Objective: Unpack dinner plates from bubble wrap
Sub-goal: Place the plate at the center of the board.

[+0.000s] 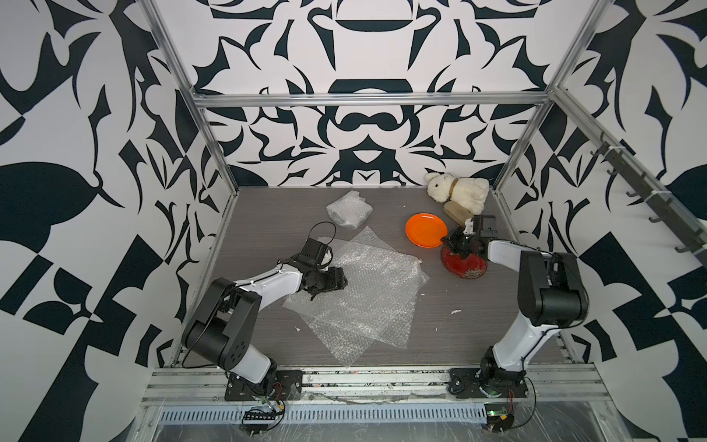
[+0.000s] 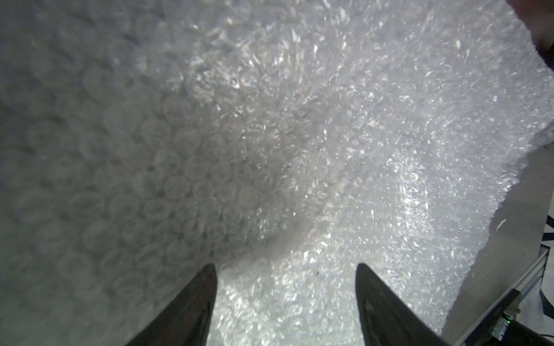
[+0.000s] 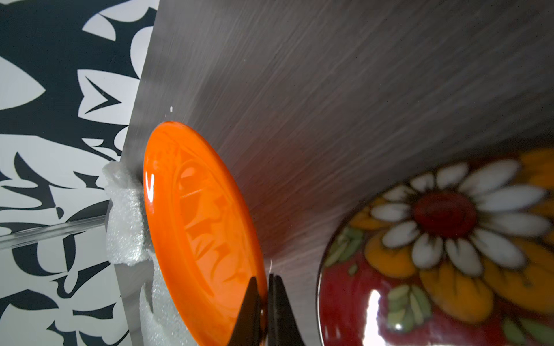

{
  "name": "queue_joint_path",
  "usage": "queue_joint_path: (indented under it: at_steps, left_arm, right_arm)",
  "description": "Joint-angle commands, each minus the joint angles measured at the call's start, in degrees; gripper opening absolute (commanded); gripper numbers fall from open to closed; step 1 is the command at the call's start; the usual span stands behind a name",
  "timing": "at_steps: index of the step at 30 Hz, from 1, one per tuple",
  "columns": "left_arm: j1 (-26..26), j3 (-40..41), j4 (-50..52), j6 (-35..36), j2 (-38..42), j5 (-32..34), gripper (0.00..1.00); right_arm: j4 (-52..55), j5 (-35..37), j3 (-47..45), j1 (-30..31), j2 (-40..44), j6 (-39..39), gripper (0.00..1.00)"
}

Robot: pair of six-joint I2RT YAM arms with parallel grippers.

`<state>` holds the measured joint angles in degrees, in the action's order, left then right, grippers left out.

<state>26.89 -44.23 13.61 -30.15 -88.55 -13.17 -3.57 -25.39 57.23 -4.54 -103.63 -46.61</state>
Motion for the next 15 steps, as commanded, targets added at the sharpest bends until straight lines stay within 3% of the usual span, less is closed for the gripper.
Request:
queue_joint_path:
  at_steps: [1, 15]
  left_arm:
    - [-0.2, -0.6, 2.5, 0.4, -0.8, -0.8, 0.75]
    - [-0.2, -0.9, 2.7, 0.4, -0.7, -1.2, 0.75]
  right_arm:
    - [1.0, 1.4, 5.7, -0.3, -1.4, -0.2, 0.00]
    - [11.3, 4.8, 16.0, -0.4, -8.4, 2.2, 0.00]
